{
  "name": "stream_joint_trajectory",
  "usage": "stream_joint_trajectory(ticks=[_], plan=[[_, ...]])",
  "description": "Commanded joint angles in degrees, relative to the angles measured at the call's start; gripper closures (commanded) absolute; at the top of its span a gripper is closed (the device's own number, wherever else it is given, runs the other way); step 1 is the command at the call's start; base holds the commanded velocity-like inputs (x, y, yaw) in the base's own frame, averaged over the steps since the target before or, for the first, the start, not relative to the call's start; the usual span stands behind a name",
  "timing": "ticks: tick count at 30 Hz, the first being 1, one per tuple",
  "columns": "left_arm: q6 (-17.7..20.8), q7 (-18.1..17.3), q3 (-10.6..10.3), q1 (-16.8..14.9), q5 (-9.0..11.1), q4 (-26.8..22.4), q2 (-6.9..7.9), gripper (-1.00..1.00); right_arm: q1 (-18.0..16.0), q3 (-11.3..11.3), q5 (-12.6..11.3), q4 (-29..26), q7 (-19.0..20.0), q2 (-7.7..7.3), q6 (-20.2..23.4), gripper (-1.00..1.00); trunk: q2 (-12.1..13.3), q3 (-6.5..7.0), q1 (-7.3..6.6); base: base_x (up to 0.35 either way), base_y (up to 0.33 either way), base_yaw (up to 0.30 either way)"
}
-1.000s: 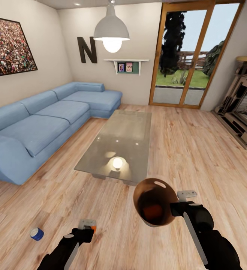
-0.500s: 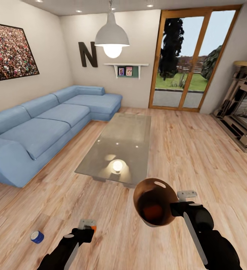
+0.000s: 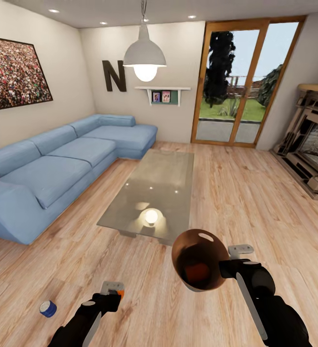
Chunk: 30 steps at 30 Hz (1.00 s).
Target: Put the three can of soda from the living room inside the tash can in the kitchen.
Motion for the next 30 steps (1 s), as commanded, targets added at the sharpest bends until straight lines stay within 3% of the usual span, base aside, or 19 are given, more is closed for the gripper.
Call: stream_joint_trajectory(ticks=[1,11,17,19,24,30], plan=[[0.0,0.0,0.0,0.0,0.0,0.0,0.0,1.0,0.0,0.0,-0.3,0.0,0.1,0.0,0.0,1.0,0.0,0.05,0.0,0.0,0.0,0.0],[-0.1,-1.2,-0.1,0.0,0.2,-0.2,0.08,1.0,-0.1,0.5,-0.6,1.9,-0.1,0.02,0.0,1.0,0.0,0.12,0.0,0.0,0.0,0.0],[2.1,-5.8,0.0,0.0,0.3,-3.4,0.34,1.0,-0.1,4.8,0.4,3.3,-0.7,-0.29,0.0,1.0,0.0,0.12,0.0,0.0,0.0,0.0],[4.5,-9.3,0.2,0.0,0.3,-5.4,0.44,1.0,-0.1,5.4,1.4,3.5,-0.8,-0.18,0.0,1.0,0.0,0.12,0.0,0.0,0.0,0.0],[9.8,-14.2,0.2,0.0,0.3,-10.1,0.64,1.0,-0.1,5.8,3.7,4.1,-0.9,0.12,0.0,1.0,0.0,0.12,0.0,0.0,0.0,0.0],[16.3,-18.7,0.3,0.0,0.5,-13.1,0.7,1.0,-0.1,5.9,9.0,7.8,-0.9,0.32,0.0,1.0,0.0,0.12,0.0,0.0,0.0,0.0]])
